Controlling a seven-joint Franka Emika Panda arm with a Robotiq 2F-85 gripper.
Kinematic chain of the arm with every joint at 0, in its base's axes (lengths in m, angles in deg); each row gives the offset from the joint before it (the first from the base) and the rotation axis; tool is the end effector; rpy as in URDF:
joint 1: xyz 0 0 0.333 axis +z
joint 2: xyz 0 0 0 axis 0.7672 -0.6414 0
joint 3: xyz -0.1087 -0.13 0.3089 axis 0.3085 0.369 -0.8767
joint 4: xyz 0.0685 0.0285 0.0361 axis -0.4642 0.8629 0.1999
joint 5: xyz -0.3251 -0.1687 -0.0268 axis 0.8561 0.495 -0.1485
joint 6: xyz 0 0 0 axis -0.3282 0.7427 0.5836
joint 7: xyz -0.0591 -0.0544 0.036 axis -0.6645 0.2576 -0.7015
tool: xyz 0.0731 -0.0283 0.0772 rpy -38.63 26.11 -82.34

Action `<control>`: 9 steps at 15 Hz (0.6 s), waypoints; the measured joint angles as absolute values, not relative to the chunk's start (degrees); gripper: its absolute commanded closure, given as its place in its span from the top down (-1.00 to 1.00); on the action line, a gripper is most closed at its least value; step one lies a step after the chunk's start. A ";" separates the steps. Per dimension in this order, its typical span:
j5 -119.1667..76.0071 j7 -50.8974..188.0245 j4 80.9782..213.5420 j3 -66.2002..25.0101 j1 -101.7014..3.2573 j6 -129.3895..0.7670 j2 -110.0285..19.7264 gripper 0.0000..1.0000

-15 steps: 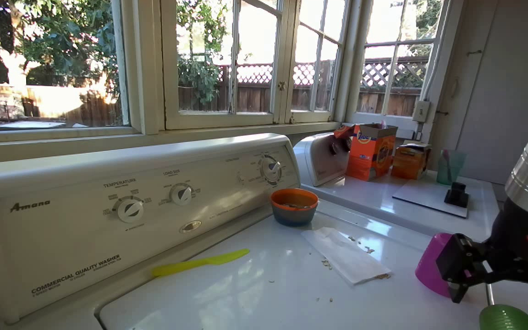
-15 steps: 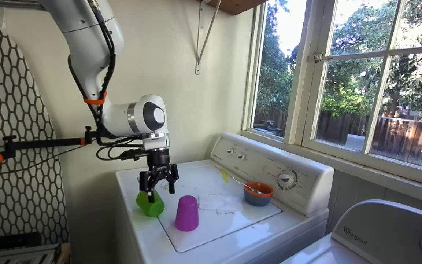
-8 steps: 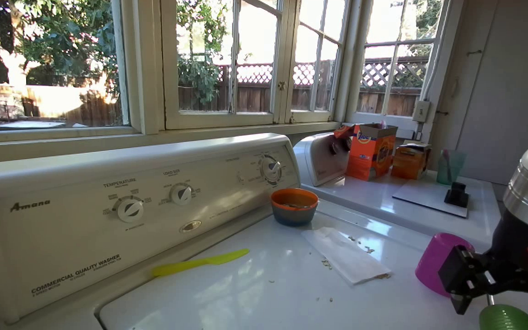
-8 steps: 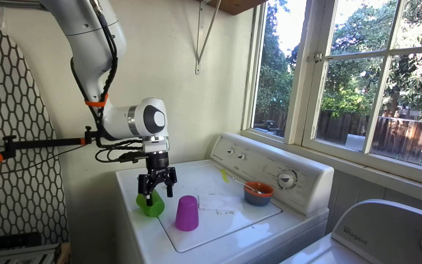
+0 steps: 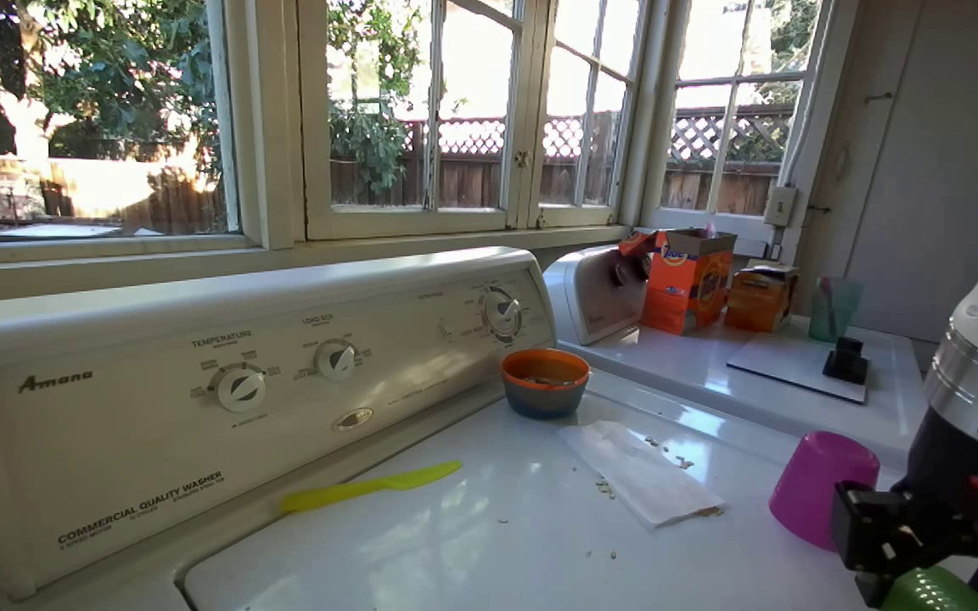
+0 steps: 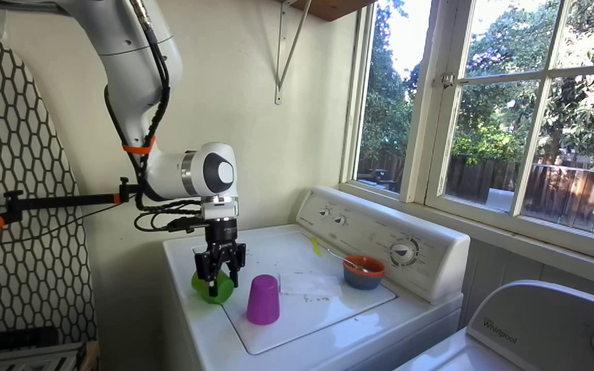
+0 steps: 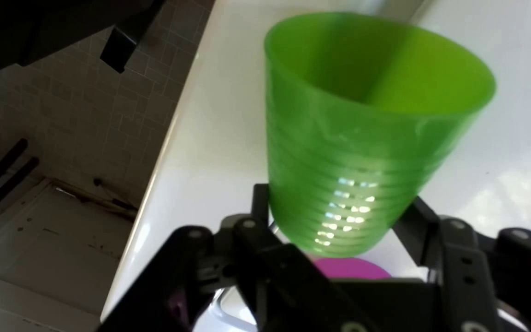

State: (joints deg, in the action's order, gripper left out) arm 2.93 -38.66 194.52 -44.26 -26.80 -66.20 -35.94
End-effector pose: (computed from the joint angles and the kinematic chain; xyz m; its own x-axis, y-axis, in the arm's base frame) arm 0.3386 0.3089 0.2970 0.6654 -0.6932 0.2771 -0.7387 -0.6651 0.1099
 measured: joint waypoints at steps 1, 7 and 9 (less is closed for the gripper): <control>2.94 -38.65 194.43 -44.23 -26.80 -66.20 -35.94 -0.17; 4.17 -38.66 193.09 -44.22 -26.31 -62.61 -34.99 -0.17; 5.39 -38.72 191.71 -44.43 -25.67 -57.42 -33.62 -0.17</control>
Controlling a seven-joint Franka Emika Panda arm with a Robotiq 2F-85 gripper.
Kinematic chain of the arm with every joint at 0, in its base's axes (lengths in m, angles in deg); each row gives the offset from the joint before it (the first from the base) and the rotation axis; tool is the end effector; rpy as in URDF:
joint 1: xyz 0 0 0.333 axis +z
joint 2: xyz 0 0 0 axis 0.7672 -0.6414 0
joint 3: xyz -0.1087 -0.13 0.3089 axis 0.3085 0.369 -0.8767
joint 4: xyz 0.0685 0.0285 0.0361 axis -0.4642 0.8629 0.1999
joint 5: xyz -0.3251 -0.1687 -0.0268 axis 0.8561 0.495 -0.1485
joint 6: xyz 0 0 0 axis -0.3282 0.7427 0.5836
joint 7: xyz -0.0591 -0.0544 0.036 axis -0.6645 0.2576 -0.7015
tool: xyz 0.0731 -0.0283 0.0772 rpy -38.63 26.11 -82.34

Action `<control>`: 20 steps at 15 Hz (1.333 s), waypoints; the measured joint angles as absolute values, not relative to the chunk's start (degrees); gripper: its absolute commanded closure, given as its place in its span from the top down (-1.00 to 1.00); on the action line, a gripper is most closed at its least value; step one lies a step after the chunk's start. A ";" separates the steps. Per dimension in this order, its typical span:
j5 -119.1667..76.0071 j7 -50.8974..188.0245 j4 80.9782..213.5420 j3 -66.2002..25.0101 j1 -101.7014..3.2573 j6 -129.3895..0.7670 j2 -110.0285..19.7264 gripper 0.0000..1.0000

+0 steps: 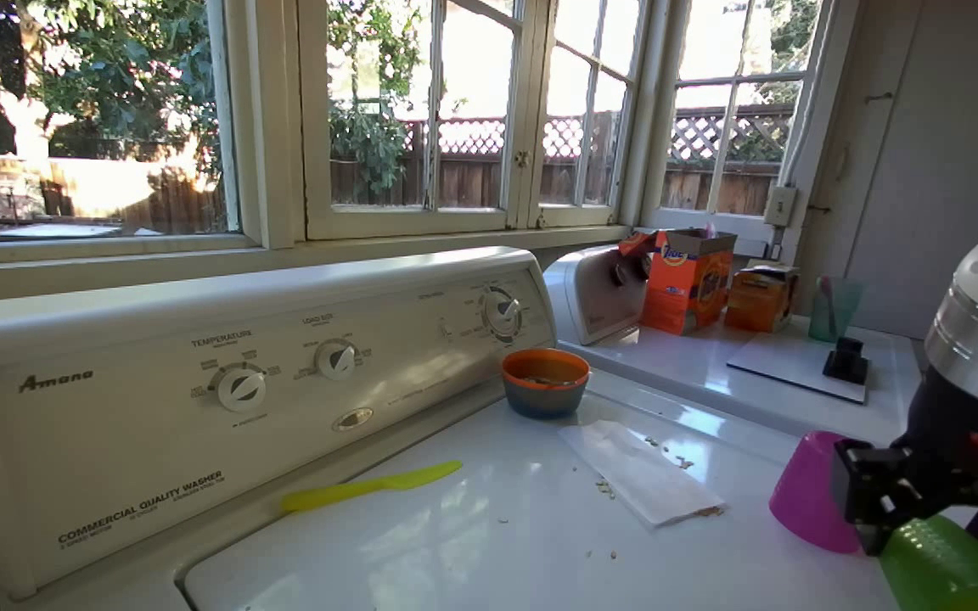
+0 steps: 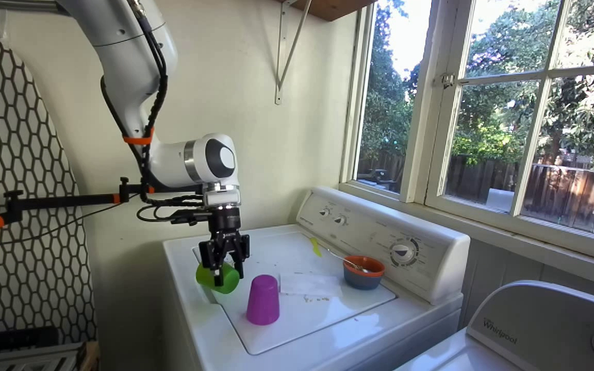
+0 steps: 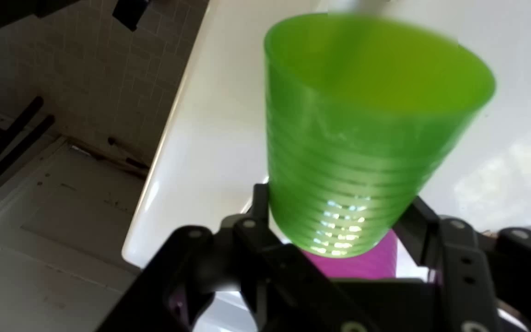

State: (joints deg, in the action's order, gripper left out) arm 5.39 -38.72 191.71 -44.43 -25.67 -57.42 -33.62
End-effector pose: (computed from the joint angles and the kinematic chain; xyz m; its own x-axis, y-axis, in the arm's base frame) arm 0.3411 0.3096 0.3232 0.6655 -0.6489 0.3689 -0.7323 -0.6633 0.1542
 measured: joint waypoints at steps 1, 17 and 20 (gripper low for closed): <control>6.13 -38.82 190.94 -44.63 -25.38 -54.39 -32.91 -0.17; 19.01 -47.23 181.09 -49.65 -23.13 -13.45 -32.13 -0.17; 20.66 -49.62 179.75 -49.67 -22.95 -9.98 -34.57 -0.17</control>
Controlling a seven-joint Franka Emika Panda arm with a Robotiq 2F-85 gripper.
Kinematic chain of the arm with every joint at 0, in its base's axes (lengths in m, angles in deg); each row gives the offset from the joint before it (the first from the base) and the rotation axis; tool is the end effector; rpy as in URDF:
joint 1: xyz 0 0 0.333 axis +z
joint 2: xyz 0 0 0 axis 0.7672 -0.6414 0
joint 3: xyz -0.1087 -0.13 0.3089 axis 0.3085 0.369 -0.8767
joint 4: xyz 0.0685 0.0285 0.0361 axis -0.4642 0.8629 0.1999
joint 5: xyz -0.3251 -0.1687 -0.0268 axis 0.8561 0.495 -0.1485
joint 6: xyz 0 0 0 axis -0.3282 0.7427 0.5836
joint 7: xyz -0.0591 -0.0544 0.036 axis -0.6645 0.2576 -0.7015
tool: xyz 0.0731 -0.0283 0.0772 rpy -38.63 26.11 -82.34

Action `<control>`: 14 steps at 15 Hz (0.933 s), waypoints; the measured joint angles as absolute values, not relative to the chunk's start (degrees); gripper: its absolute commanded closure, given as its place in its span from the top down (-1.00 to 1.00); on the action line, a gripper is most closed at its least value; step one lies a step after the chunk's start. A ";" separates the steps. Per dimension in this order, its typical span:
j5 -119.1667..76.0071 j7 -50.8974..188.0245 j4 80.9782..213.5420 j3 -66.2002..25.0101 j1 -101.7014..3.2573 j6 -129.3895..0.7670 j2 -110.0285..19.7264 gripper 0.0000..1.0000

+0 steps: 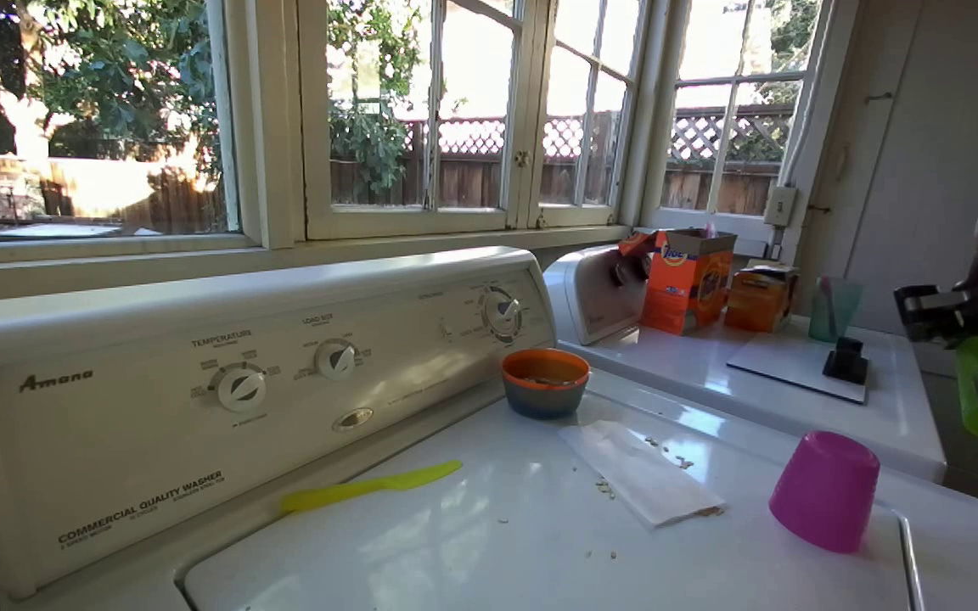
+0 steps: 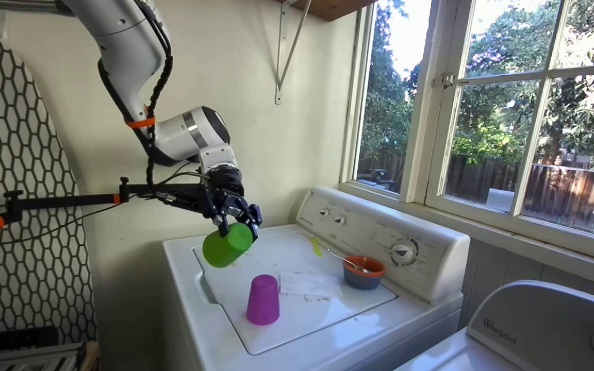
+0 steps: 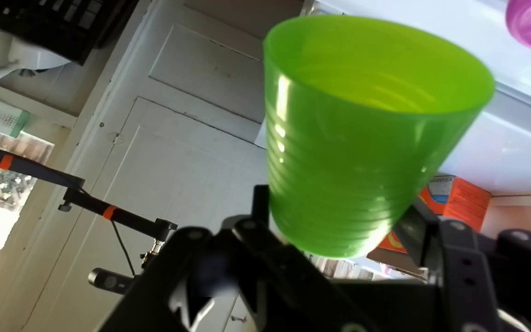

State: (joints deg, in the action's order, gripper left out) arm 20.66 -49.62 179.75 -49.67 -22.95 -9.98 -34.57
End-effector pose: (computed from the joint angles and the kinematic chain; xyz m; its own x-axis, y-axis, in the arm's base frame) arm 0.3391 0.2897 0.3937 0.4575 -0.3304 0.8255 -0.8703 -0.3568 0.3395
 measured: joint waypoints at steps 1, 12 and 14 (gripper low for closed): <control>21.25 -50.37 179.16 -49.66 -22.91 -8.82 -35.64 -0.17; 27.47 -56.80 171.59 -48.53 -20.71 1.08 -46.33 -0.17; 28.28 -57.52 170.34 -48.28 -20.02 2.42 -47.94 -0.17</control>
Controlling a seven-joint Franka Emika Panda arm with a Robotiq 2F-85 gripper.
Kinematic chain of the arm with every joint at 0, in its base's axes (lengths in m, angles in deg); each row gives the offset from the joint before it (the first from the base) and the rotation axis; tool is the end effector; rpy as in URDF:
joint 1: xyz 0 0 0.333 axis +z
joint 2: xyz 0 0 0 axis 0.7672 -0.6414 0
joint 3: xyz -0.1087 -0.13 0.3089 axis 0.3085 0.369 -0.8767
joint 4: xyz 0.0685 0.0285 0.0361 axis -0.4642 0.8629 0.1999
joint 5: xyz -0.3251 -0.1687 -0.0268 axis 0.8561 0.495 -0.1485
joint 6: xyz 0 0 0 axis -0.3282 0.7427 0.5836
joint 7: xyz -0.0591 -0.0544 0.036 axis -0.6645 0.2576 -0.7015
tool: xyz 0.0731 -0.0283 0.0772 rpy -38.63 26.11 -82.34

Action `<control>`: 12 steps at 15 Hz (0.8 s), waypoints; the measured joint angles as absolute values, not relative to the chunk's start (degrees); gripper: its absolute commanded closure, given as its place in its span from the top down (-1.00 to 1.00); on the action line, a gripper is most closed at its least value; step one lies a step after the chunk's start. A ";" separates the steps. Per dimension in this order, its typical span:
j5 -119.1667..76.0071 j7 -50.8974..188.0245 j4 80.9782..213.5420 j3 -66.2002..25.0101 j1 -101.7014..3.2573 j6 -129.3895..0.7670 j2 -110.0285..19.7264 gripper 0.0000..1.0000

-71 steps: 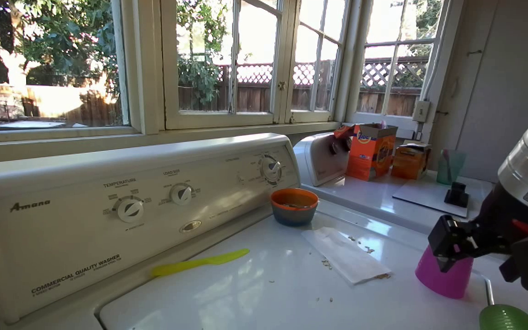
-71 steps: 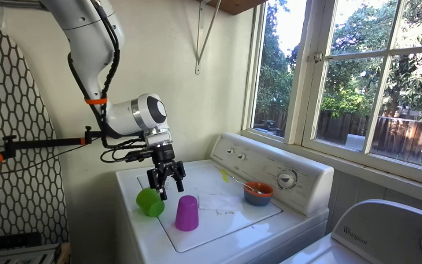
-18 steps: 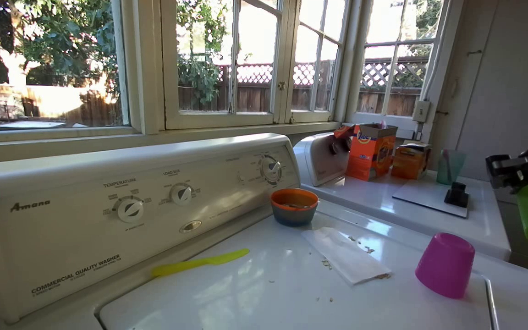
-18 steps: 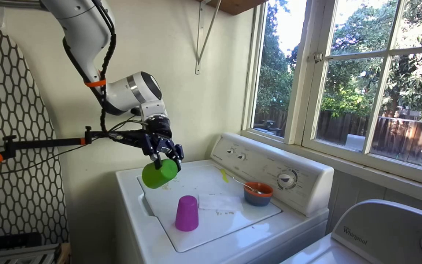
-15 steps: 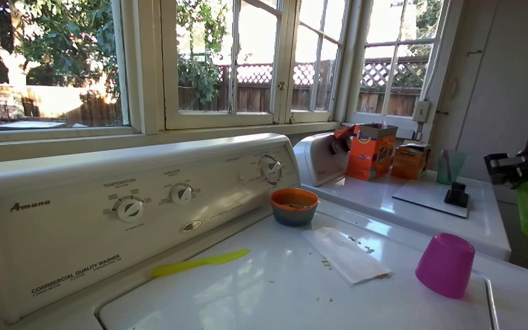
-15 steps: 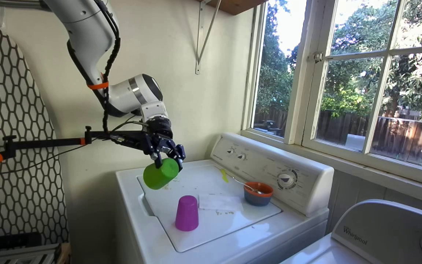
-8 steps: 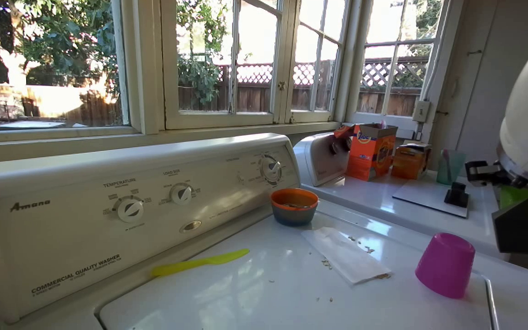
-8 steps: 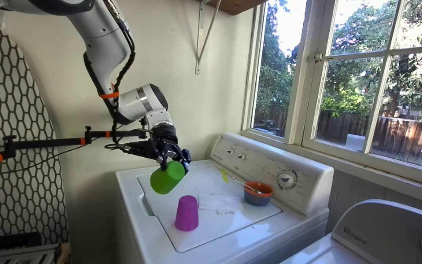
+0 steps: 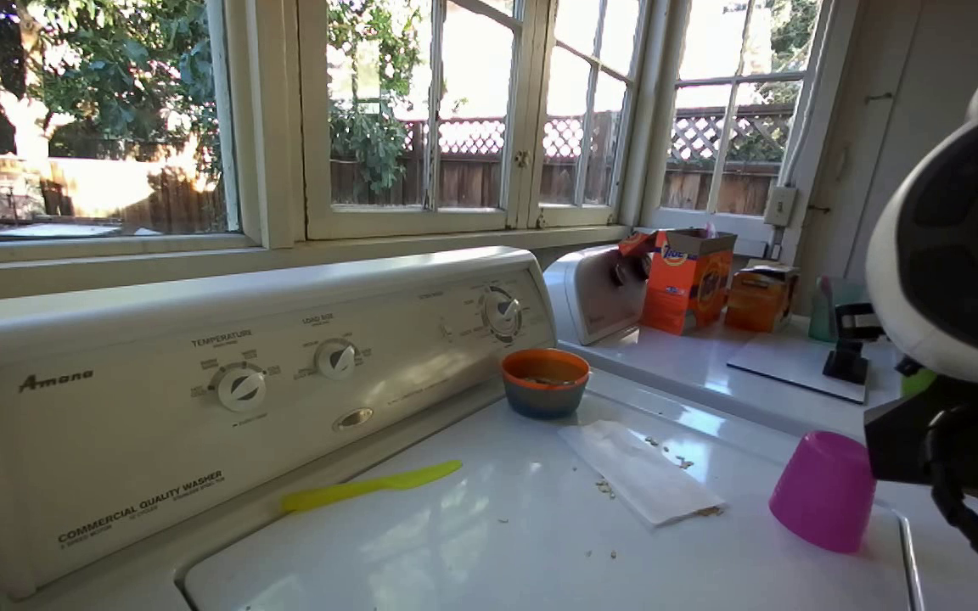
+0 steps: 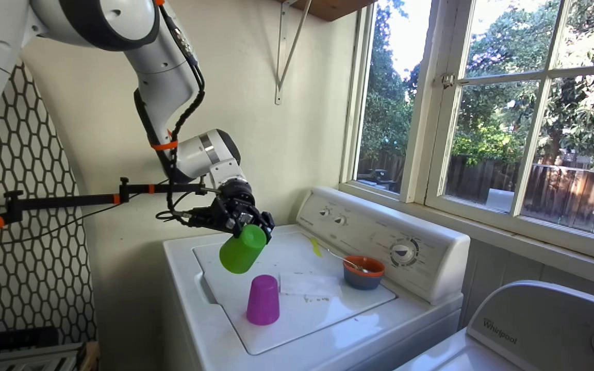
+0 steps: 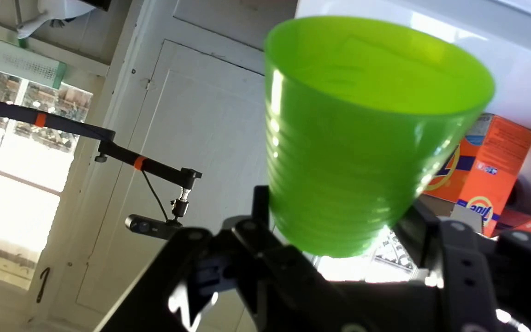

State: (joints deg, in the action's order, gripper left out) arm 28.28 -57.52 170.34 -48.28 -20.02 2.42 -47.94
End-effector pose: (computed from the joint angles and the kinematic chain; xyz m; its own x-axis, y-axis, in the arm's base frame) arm 0.3777 0.3105 0.3570 0.3543 -0.1754 0.9185 -0.9203 -0.2395 0.3093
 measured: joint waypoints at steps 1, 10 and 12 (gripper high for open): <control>28.77 -57.92 169.81 -48.12 -19.69 2.84 -48.68 -0.17; 35.39 -61.03 167.52 -46.40 -18.02 3.10 -53.70 -0.17; 36.79 -61.76 167.06 -45.93 -17.72 3.18 -54.72 -0.17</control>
